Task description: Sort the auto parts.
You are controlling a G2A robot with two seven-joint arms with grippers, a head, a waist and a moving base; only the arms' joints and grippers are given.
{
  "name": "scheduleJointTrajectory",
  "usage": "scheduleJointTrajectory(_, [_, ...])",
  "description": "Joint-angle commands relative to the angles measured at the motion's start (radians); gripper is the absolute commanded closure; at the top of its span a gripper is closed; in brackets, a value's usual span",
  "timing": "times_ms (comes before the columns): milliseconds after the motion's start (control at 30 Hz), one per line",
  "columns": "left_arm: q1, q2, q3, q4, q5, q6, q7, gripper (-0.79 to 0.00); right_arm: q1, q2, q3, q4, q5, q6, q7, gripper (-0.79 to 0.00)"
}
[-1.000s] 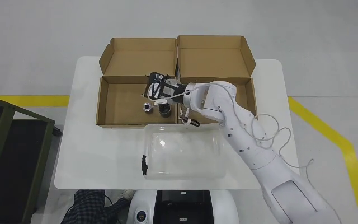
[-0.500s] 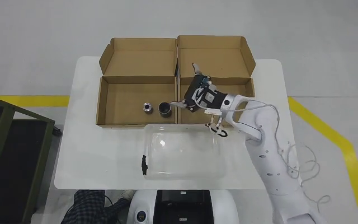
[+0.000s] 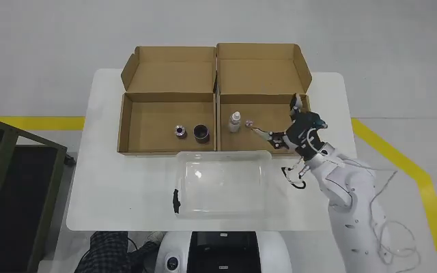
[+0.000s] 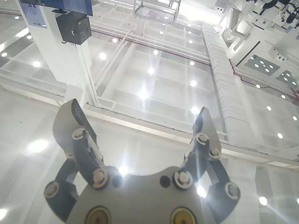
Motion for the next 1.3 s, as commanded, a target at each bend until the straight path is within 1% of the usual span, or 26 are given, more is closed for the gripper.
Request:
scheduleJointTrajectory(0, [0.000, 0.000, 0.000, 0.000, 0.000, 0.000, 0.000, -0.785, -0.038, 0.005, 0.030, -0.013, -0.002, -0.004, -0.019, -0.785])
scheduleJointTrajectory(267, [0.000, 0.000, 0.000, 0.000, 0.000, 0.000, 0.000, -0.785, -0.166, 0.022, 0.125, -0.095, -0.038, -0.004, -0.091, -0.785])
scheduleJointTrajectory(467, [0.000, 0.000, 0.000, 0.000, 0.000, 0.000, 0.000, -0.785, -0.234, 0.030, 0.178, -0.098, -0.042, 0.019, -0.159, -0.785])
scheduleJointTrajectory(567, [0.000, 0.000, 0.000, 0.000, 0.000, 0.000, 0.000, -0.785, -0.259, 0.035, 0.202, -0.104, -0.041, 0.011, -0.181, -0.785])
scheduleJointTrajectory(800, [0.000, 0.000, 0.000, 0.000, 0.000, 0.000, 0.000, -0.785, -0.291, 0.044, 0.249, -0.137, -0.036, 0.011, -0.219, -0.785])
scheduleJointTrajectory(1267, [0.000, 0.000, 0.000, 0.000, 0.000, 0.000, 0.000, -0.784, -0.294, 0.046, 0.253, -0.135, -0.039, 0.010, -0.218, -0.785])
